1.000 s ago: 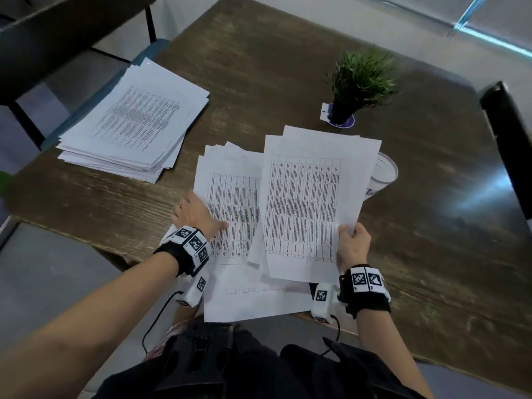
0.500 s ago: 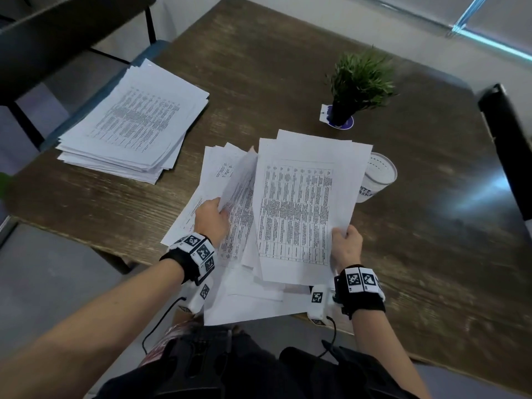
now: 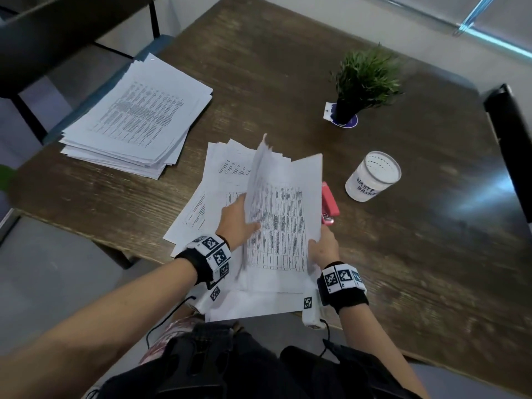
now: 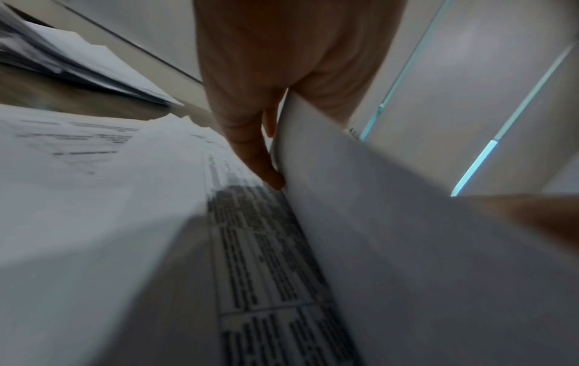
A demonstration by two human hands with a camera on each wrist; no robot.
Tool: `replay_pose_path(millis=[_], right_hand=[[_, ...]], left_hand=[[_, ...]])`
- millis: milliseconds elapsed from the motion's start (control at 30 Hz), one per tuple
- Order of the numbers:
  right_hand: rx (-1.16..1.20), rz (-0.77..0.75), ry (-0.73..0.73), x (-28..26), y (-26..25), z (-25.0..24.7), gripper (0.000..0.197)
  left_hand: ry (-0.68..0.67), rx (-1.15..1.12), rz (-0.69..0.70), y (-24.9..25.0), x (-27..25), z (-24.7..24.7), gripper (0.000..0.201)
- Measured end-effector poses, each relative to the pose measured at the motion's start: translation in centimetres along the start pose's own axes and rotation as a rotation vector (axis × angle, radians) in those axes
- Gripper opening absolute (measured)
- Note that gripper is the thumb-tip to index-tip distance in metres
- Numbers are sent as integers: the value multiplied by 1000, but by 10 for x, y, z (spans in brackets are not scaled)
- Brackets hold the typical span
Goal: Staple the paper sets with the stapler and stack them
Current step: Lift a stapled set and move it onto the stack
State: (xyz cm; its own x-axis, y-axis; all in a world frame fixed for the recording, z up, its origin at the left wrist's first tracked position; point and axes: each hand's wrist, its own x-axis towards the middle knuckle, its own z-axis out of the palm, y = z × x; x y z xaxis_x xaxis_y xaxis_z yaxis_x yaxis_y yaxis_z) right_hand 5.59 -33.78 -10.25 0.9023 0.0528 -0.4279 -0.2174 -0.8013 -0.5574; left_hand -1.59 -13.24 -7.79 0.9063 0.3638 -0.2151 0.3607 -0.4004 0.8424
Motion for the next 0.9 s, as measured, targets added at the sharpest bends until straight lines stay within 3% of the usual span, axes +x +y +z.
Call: replay_pose_path(millis=[133, 267, 367, 467, 533, 633, 733, 833, 900], right_hand=[[31, -8, 24, 0, -1, -1, 39], [163, -46, 54, 6, -2, -8, 41], [482, -72, 51, 9, -7, -15, 36], [808, -71, 34, 10, -19, -25, 66], [927, -71, 27, 9, -31, -34, 80], [950, -112, -10, 7, -41, -45, 43], [964, -170, 36, 6, -48, -53, 39], [989, -230, 99, 5, -53, -57, 54], [979, -289, 102, 5, -55, -59, 54]], left_hand=[[34, -25, 126, 9, -6, 4, 53], [143, -215, 61, 20, -5, -9, 36], [149, -385, 57, 22, 3, -27, 28], [118, -473, 118, 30, 9, -44, 17], [118, -498, 159, 37, 14, -53, 22], [141, -478, 250, 47, 22, -61, 40], [244, -488, 333, 49, 24, -61, 56], [313, -379, 329, 40, 28, -55, 43], [227, -297, 223, 35, 29, -50, 38]])
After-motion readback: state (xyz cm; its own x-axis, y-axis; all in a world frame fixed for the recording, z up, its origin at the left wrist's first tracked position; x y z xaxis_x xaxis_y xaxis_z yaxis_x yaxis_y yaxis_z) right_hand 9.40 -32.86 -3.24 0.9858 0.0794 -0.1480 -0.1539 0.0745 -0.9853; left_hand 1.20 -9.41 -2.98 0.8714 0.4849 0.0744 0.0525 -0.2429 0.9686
